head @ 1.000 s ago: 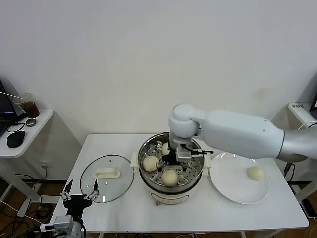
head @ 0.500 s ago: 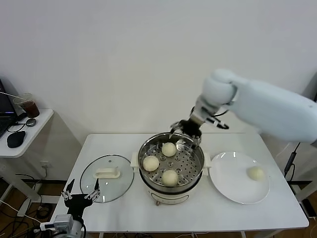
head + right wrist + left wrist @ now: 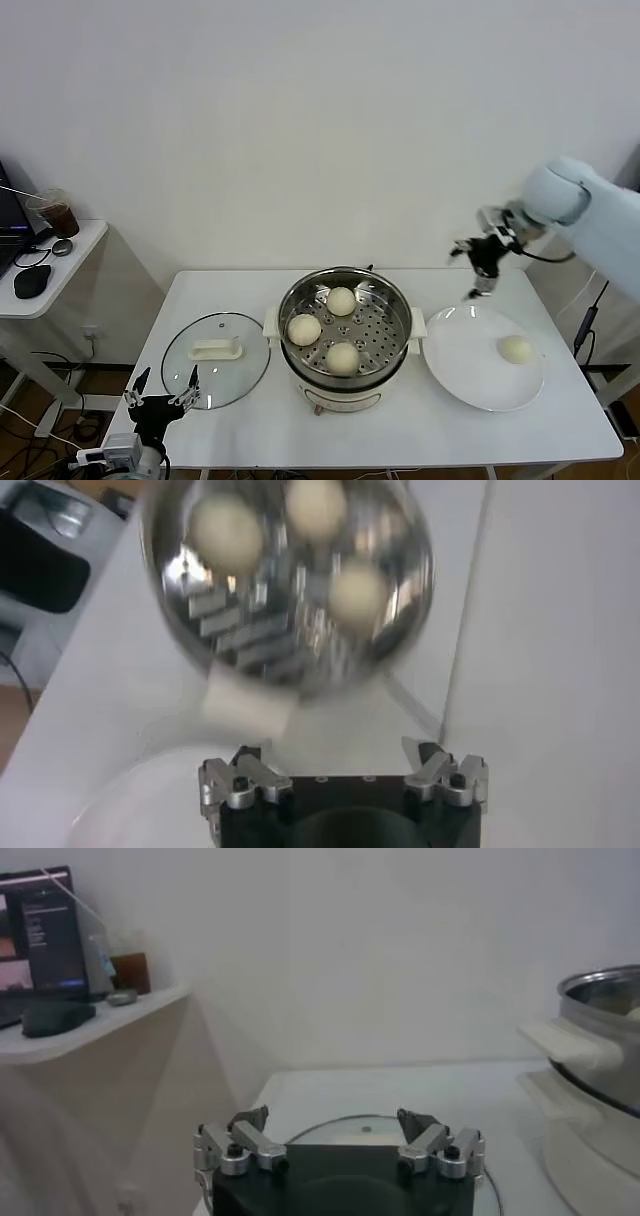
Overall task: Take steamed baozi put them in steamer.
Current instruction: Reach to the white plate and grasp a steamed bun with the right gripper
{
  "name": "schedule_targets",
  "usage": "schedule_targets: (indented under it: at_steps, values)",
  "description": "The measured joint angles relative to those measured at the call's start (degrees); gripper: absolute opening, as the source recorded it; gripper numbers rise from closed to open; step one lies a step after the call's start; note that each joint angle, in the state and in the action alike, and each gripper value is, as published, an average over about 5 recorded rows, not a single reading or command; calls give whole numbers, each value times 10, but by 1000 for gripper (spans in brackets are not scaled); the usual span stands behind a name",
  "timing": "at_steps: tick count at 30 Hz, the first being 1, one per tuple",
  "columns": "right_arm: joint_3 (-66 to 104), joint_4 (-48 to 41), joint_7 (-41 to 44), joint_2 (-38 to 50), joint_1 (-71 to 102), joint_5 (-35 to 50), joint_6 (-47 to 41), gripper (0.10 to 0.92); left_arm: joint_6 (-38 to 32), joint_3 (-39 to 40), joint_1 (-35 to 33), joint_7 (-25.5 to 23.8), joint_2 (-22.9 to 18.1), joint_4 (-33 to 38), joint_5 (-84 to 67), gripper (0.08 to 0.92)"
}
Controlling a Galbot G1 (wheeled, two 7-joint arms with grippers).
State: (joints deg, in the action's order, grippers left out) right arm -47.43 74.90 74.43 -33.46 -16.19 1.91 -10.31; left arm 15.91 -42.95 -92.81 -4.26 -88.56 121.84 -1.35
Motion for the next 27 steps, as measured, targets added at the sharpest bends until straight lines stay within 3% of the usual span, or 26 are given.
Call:
schedule_targets:
  at_steps: [13,27]
  values:
    - [142,-87,8,-7,166,-144,30,823,1,-5,-14,0,-1,-1,1,823]
    - [200,-170,-5,-55,225,-225,87,823,1,-3,-15,1,-3,-6,5,823]
